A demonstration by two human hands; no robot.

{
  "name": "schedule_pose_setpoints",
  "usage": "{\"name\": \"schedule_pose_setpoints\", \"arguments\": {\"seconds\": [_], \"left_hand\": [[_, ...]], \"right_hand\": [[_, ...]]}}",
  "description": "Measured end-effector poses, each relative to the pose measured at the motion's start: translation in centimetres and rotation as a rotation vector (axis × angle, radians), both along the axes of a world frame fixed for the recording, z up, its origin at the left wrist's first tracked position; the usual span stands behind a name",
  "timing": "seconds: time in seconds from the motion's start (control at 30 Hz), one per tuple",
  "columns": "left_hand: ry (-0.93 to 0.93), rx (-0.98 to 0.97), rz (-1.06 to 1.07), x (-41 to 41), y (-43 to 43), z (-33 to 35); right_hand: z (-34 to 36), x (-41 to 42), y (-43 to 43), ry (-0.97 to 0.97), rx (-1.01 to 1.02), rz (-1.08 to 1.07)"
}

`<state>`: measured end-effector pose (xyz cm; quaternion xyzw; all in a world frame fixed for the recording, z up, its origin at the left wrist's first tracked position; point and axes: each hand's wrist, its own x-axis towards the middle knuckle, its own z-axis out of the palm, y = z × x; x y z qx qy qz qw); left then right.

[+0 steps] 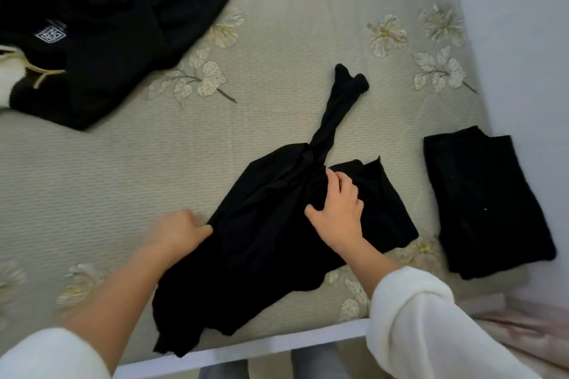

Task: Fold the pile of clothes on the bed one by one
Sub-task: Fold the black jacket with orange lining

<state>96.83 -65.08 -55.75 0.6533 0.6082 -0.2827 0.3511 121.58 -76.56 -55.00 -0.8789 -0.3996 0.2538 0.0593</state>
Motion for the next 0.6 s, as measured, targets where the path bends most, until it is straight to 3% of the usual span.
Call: {"name": "schedule_pose_setpoints", "arguments": {"seconds": [0.07,0.2,0.37,0.5,0.6], "left_hand": [[-0.113,0.207,0.047,-0.3,-0.9,-0.2],[-0.268,-0.050,0.293,-0.6,-2.8,-1.0],[-0.564,-0.038,0.390,-3.3,-1.7,0.2],[-0.675,0.258,0.818,-6.1,1.9,2.6],[-0.671,0.463,1.153,-8.1,4.2,4.8]], "right_hand": [[-0.3,-1.4,0.7,0.042,-0.092,0.028],[-0.9,-3.5,1.2,0.039,-0.159,-0.031],[2.1,-2.8,1.3,0.170,0.180,-0.411],[6.7,-1.6,0.8,0.451,0.532,-0.961],[9.6,-1.0,-0.4,0.477,0.612,-1.170]]}}
